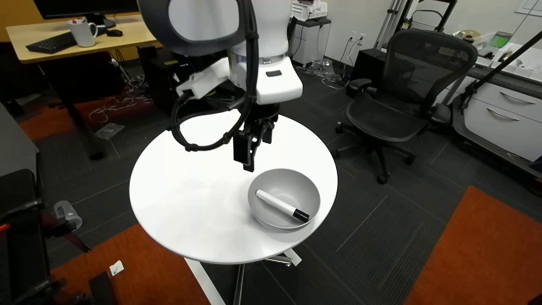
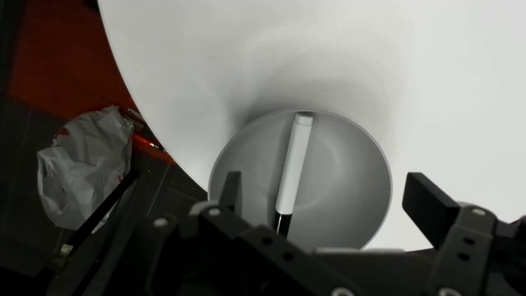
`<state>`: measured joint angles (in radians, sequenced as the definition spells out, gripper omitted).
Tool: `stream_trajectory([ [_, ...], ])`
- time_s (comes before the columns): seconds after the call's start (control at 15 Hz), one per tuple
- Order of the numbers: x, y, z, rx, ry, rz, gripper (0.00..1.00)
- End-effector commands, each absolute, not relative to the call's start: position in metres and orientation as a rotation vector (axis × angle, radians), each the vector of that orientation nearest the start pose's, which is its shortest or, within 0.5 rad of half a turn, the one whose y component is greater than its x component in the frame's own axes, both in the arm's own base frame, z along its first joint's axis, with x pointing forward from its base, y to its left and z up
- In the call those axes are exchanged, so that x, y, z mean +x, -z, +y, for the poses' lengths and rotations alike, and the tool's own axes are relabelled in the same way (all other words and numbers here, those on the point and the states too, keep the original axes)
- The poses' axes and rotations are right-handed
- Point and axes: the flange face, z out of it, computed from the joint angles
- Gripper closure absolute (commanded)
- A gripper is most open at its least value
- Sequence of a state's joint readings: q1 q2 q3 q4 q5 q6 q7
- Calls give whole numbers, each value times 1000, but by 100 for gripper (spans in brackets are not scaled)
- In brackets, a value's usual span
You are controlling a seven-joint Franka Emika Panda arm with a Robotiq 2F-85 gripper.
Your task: Take the pen out of the bowl and put it on the table
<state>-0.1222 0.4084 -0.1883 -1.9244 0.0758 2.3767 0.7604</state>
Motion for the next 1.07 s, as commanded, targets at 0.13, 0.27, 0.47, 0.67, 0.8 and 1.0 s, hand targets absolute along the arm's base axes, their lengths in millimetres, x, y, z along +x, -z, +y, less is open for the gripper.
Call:
stream_trajectory([
  [0.13,604,-273,-191,-2664,70,1700,0],
  [0.27,605,-274,-190,-2665,70,1699,0],
  [0.47,605,-274,-190,-2665,71,1698,0],
  [0.67,608,-271,-193,-2641,57,1760,0],
  [0.8,612,-261,-203,-2586,30,1900,0],
  [1.0,615,-244,-213,-2517,-31,2033,0],
])
